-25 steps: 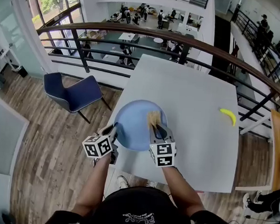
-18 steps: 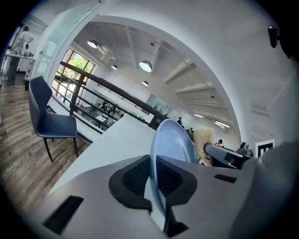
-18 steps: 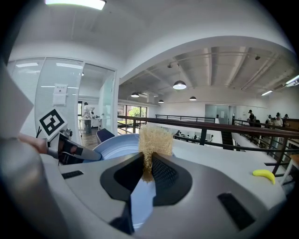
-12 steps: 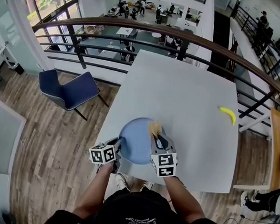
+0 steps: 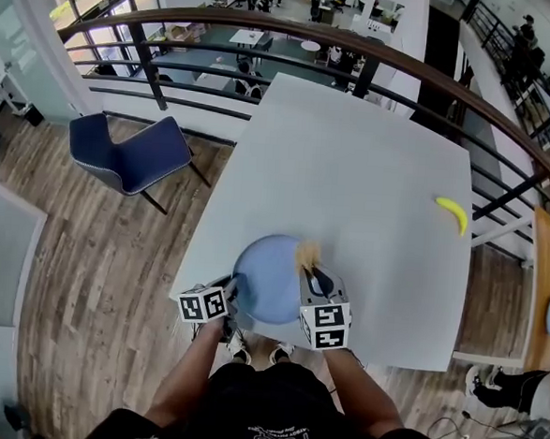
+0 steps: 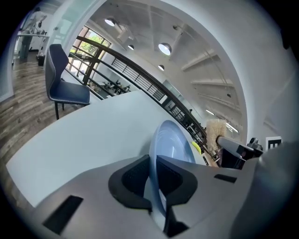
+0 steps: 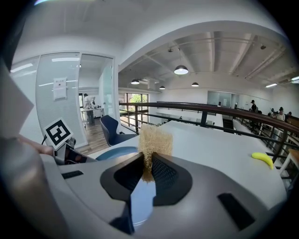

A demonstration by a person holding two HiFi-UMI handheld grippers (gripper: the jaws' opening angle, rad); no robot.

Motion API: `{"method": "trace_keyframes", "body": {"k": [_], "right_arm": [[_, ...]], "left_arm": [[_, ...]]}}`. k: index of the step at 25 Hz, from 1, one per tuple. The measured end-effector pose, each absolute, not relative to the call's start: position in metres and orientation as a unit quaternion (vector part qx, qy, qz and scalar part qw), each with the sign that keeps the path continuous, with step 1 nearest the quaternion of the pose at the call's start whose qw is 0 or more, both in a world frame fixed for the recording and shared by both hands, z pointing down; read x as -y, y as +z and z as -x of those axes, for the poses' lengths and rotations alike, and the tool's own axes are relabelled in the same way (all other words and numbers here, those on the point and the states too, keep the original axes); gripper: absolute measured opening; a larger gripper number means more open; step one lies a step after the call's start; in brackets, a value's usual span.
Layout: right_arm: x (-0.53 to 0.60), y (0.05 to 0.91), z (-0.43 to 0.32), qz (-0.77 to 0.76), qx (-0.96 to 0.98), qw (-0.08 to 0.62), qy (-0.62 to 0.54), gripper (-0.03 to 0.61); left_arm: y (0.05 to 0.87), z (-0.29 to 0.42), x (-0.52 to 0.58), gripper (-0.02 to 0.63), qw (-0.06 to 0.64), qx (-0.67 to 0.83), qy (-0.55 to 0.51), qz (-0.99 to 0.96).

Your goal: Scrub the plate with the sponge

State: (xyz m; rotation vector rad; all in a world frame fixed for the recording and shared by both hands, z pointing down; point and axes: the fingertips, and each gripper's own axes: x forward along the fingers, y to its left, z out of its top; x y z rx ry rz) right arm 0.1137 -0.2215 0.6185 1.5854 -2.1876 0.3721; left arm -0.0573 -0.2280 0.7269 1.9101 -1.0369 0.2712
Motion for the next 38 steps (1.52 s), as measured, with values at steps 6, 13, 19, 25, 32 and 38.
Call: {"method": "trace_keyframes", "body": {"k": [6,13,19,25,32,38], "right_arm": [[0.214,0.633,-0.114,-0.564,0.782,0.22,0.147,0.057],[0.209,0.643,-0.107,-0.55,0.788,0.231,0.154,0.057],[0.207,0.652,-0.09,-0.535,0.795,0.235,0.163,0.057],[0.21,0.654,-0.079,-0.522,0.802,0.239,0.162,0.057],[0.212,0.653,-0.075,-0.52,0.805,0.237,0.159,0.057],[0.22,0.651,-0.072,-0.526,0.805,0.226,0.158,0.057]], "left_arm": [[0.742,0.052,0.219,0.034,0.454,0.419,0.138,-0.774],[0.759,0.045,0.208,0.037,0.503,0.408,0.128,-0.751],[0.772,0.048,0.204,0.037,0.52,0.416,0.137,-0.734],[0.777,0.047,0.205,0.048,0.484,0.429,0.177,-0.742],[0.778,0.048,0.204,0.134,0.473,0.435,0.185,-0.743],[0.775,0.065,0.208,0.149,0.465,0.444,0.188,-0.743]]}}
